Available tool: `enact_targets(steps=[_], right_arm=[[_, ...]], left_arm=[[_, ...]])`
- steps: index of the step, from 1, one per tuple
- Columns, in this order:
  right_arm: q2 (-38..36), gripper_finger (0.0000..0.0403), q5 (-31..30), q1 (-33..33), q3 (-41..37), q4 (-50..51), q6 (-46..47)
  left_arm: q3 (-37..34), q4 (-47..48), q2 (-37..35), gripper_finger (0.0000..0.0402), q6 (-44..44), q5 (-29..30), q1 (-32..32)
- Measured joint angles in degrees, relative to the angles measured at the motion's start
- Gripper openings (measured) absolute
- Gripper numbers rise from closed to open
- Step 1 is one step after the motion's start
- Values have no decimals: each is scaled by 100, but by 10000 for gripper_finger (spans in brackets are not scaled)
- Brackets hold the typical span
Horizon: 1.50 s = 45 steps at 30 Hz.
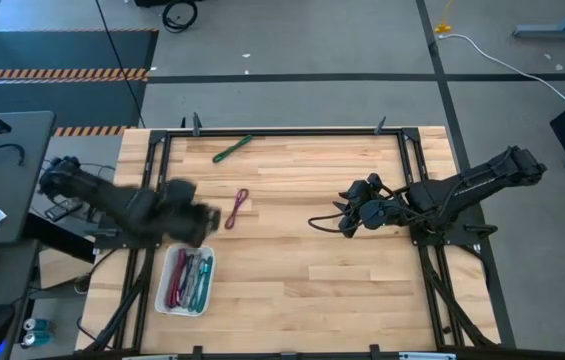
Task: Pick and place USB-C Cables
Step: Put the green charger cable into the white bin
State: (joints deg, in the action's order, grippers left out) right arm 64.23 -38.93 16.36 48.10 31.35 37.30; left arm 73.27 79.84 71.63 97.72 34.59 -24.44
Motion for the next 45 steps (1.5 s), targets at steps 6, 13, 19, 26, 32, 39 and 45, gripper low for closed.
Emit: enact_targets(steps=[6,13,19,26,32,39,45], right_arm=[[0,144,38,-1,0,-28,1],[-4,144,1039,23,0,-343,199],[-4,144,1292,510,0,-599,980],[-4,144,850,1245,0,-608,2071],[-4,144,480,1525,0,-608,2877],[-4,144,207,1522,0,-771,3459],[-4,144,-110,1368,0,-1286,3495]], left_arm=[[-307,-1425,30,147,-3072,-653,2462],[-431,-2204,590,170,-6050,-1954,4769],[-434,-2348,1547,245,-7619,-2275,5880],[-434,-3128,2438,289,-8599,-2324,6583],[-432,-3840,2980,272,-9323,-2586,6823],[-432,-4023,3548,242,-9545,-2718,6991],[-428,-4012,3902,219,-9545,-2890,7072]])
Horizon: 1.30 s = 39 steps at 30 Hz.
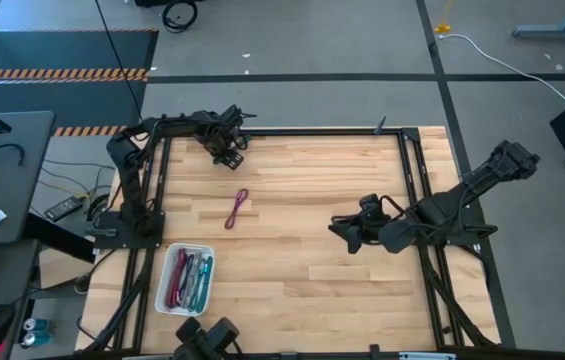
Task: Pick and place USB-C Cables
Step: Put the green charger cable into the white bin
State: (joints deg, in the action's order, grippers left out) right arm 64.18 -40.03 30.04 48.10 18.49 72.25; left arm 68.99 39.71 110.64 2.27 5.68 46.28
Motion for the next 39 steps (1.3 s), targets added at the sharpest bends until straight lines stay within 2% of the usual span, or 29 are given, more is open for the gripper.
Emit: enact_targets(steps=[3,6,10,12,13,16,19,21,25,30,33,39], right_arm=[[0,144,-113,-96,0,-157,-47],[0,144,-118,-187,0,-221,-99],[1,144,-114,-297,0,-240,-257],[2,144,-114,-361,0,-225,-486],[1,144,-114,-403,0,-208,-630],[2,144,-113,-565,0,-189,-1191],[2,144,-39,-798,0,-121,-1880],[2,144,233,-1014,0,-47,-2252],[-4,144,1159,-1477,0,165,-2917],[-7,144,1857,-1940,0,274,-3969],[-7,144,2119,-2173,0,266,-4598],[-7,144,2685,-2517,0,256,-5441]], left_arm=[[11,-13,37,197,-116,49,5],[13,-18,53,158,-305,-147,22],[20,132,57,79,-315,-398,12],[23,489,25,32,-294,-426,-28],[1,712,-30,21,-269,-421,-82],[-38,1045,-359,20,-34,-343,-332],[-5,1214,-1076,20,500,-296,-708],[-18,1388,-1564,19,1076,-287,-1097],[0,1572,-2677,20,2577,-299,-2171],[0,1922,-3634,25,5166,-212,-3925],[-2,2201,-3888,20,6860,-45,-5131],[-6,2505,-3927,26,9978,-127,-7440]])
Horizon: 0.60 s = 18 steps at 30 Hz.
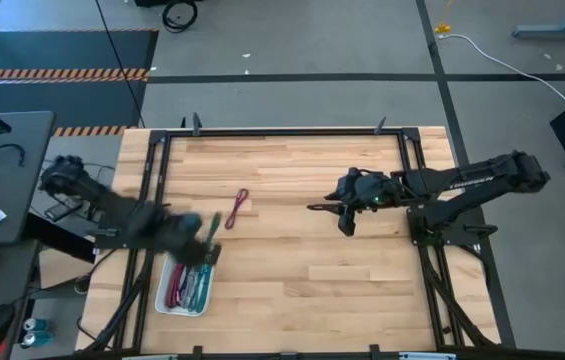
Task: Pick and place USB-C Cables
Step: Put the green charger cable into the white bin
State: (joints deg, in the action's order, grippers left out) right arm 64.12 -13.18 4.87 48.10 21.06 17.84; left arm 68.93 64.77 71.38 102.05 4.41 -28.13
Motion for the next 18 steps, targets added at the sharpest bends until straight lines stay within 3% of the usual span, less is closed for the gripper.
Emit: enact_targets(steps=[4,7,12,18], right_arm=[[0,144,132,-133,0,-12,-117],[0,144,133,-232,0,-101,-152],[0,144,95,-420,0,-430,-113],[0,144,88,-665,1,-947,-88]], left_arm=[[2,1,143,24,1680,-11,-1177],[2,5,301,20,2417,14,-1834],[1,-120,758,27,2672,16,-2363],[0,394,1259,20,2753,-421,-2349]])
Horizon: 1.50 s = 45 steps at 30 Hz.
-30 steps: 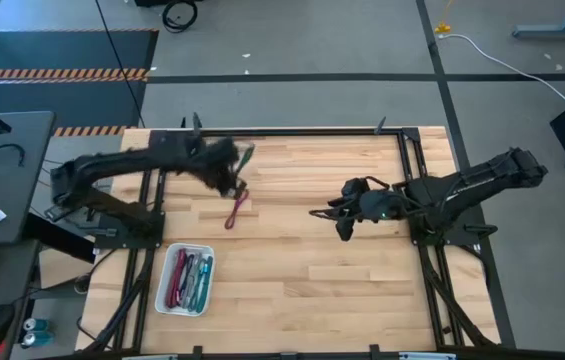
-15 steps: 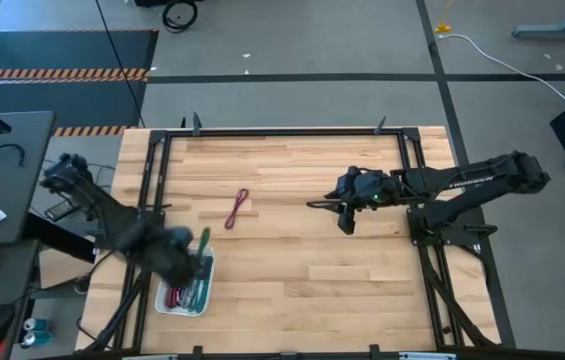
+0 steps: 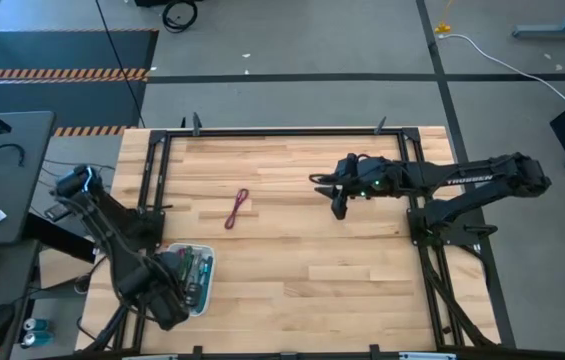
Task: Pick and place USB-C Cables
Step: Put the green charger cable into the white bin, then put the pink charger cable into the white bin
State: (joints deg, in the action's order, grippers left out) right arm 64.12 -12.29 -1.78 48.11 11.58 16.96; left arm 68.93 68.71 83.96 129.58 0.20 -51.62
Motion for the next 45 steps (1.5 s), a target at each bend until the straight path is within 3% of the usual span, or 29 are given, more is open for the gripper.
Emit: enact_targets(steps=[6,15,26,29,36,40,42,45], right_arm=[[0,144,-2,-142,1,-205,123],[0,144,17,-180,-1,-209,281],[0,144,341,-169,-1,-132,408],[0,144,341,-169,1,-128,395],[0,144,343,-169,0,-123,390],[0,144,437,-169,0,-123,396],[0,144,458,-169,0,-120,399],[0,144,461,-169,1,-112,401]], left_arm=[[-109,-4,76,20,33,-49,61],[-1503,-2081,68,22,128,-80,358],[-1521,-1818,68,32,257,-738,487],[-1521,-1817,68,58,249,-756,492],[-1523,-1858,8,175,213,-1267,468],[-1213,-1510,-319,220,233,-1366,435],[-875,-1053,-544,231,253,-1015,440],[-260,-394,-822,233,122,139,552]])
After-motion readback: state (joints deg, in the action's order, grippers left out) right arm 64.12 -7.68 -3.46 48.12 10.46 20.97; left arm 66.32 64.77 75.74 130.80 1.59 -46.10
